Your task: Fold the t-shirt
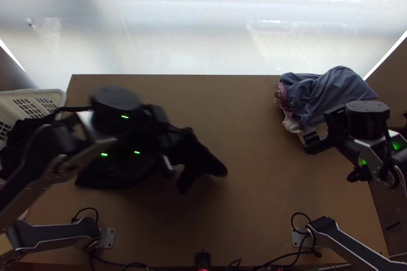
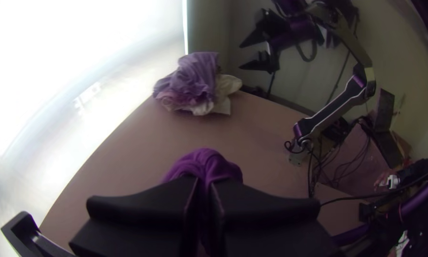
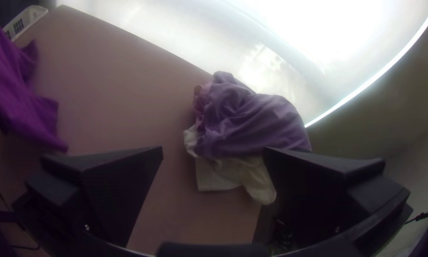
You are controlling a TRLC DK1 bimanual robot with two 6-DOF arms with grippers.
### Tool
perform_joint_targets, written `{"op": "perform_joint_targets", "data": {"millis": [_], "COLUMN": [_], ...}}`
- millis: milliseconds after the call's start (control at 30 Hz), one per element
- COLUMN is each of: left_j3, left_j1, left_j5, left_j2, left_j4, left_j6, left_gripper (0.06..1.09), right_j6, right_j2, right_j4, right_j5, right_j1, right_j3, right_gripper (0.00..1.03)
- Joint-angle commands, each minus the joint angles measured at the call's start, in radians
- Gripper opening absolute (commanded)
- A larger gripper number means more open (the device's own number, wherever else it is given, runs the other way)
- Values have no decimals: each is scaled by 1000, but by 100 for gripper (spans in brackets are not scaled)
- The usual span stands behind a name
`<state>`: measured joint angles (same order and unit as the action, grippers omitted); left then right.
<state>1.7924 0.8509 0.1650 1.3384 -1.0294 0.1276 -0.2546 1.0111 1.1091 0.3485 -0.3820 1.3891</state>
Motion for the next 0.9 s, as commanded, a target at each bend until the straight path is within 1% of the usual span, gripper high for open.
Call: {"op": "perform_joint_targets", "data": {"millis": [0,167,267,300,333,367,400,433,633,767,867], "left_j3": [45,171,217,226,228,228,229,231,231,231,231], "left_j1": [292,359,384,390,395,399,402,404,404,404,366], "left_j5": [-36,-33,-28,-28,-28,-28,-30,-30,-24,-16,-21], "left_j2": [235,424,509,525,538,547,550,551,470,386,332], "left_j4": [173,252,295,307,321,331,331,331,295,255,178], "left_j6": [10,23,24,20,17,15,15,20,9,-6,29], "left_gripper": [12,12,12,17,31,57,86,105,105,105,104], "right_j6": [-5,-17,-17,-12,-8,-5,-2,2,5,29,49], "right_j2": [-151,-216,-241,-246,-249,-249,-247,-246,-233,-215,-200], "right_j4": [21,23,21,21,20,17,12,8,-3,-6,-6], "right_j5": [0,1,0,-2,-2,-3,-3,-3,-5,-9,-29], "right_j1": [112,227,273,281,287,295,298,301,307,296,259], "right_j3": [-127,-188,-220,-229,-234,-237,-240,-240,-242,-246,-246], "right_gripper": [98,98,98,98,98,98,98,98,98,98,98]}}
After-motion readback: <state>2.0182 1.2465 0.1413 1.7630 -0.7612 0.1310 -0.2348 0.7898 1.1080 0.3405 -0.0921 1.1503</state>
